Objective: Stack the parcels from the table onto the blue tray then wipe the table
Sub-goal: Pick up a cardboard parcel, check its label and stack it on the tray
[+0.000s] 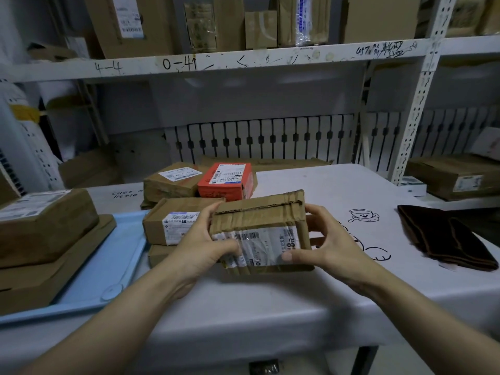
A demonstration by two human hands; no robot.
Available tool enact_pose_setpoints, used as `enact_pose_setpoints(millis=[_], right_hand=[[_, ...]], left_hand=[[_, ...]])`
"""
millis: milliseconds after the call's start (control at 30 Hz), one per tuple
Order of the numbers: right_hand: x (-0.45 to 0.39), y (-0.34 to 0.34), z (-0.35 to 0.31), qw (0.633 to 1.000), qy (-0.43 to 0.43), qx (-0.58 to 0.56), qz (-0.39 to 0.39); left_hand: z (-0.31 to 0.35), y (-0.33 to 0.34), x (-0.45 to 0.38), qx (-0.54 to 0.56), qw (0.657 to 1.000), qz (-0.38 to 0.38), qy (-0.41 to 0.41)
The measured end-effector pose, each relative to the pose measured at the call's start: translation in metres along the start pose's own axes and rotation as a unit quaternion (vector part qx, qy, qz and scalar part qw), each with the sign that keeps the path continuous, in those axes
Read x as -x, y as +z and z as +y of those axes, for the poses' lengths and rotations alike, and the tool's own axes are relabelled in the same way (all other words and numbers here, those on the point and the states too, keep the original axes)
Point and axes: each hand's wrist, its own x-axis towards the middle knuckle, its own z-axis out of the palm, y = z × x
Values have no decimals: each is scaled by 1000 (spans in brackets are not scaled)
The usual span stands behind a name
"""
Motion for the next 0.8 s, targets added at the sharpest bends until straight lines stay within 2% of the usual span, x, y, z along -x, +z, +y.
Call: enact_pose_setpoints(millis=[133, 233, 333, 467, 633, 800], right_hand=[[-2, -4, -1, 1000, -3, 11, 4], [-1, -3, -4, 1000, -10, 23, 3], [-3, 2, -5, 999, -21, 37, 1], [-7, 6, -9, 997, -38, 61, 2], [-5, 5, -21, 999, -36, 23, 2], [-3, 4, -18, 998, -32, 42, -18]], left_hand=[[2, -1, 3, -91, 994, -11, 64], [9, 1, 8, -188, 972, -36, 135], [16, 7, 9, -219, 959, -69, 167], [22, 12, 11, -168, 968, -96, 157], [18, 6, 9, -113, 985, -79, 107], [15, 4, 8, 6, 996, -62, 61]])
